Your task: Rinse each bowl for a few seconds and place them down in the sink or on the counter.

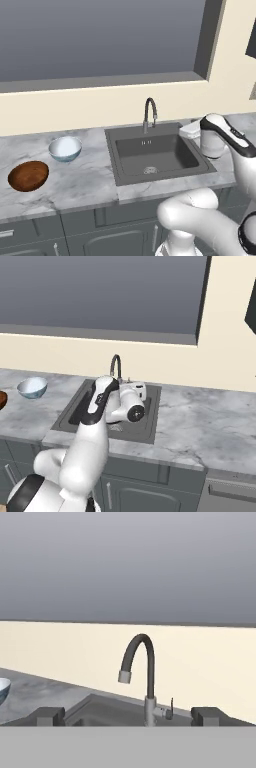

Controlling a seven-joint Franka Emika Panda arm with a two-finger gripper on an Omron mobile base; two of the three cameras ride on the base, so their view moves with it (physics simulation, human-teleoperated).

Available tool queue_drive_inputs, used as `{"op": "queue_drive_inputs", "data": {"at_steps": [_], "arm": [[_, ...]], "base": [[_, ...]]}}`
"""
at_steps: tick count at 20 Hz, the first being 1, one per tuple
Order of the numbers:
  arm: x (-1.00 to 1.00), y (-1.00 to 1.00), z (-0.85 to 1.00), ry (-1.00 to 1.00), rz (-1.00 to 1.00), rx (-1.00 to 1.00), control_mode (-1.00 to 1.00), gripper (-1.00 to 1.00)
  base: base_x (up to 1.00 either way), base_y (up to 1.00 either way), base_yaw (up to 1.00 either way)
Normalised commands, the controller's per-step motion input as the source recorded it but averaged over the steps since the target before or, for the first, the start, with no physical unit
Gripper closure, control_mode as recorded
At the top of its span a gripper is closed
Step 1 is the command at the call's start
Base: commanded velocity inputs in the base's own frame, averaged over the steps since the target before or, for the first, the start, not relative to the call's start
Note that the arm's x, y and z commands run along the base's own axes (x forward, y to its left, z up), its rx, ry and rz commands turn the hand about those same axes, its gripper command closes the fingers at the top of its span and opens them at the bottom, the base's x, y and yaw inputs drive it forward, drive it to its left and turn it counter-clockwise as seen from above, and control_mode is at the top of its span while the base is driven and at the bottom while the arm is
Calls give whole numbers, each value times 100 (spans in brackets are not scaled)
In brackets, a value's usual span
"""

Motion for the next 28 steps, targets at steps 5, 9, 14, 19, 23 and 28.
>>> {"op": "queue_drive_inputs", "data": {"at_steps": [5, 9, 14, 19, 23, 28], "arm": [[21, 0, -11, -4, 4, 0, -100, -100], [24, 2, -3, -1, 3, 0, -100, -100], [22, 2, -3, 0, 2, 0, -100, -100], [19, 3, -9, 0, 3, 0, -100, -100], [20, 2, -13, 0, 3, 0, -100, -100], [22, 0, -12, 0, 3, 0, -100, -100]], "base": [[0, 0, 0], [0, 0, 0], [0, 0, 0], [0, 0, 0], [0, 0, 0], [0, 0, 0]]}}
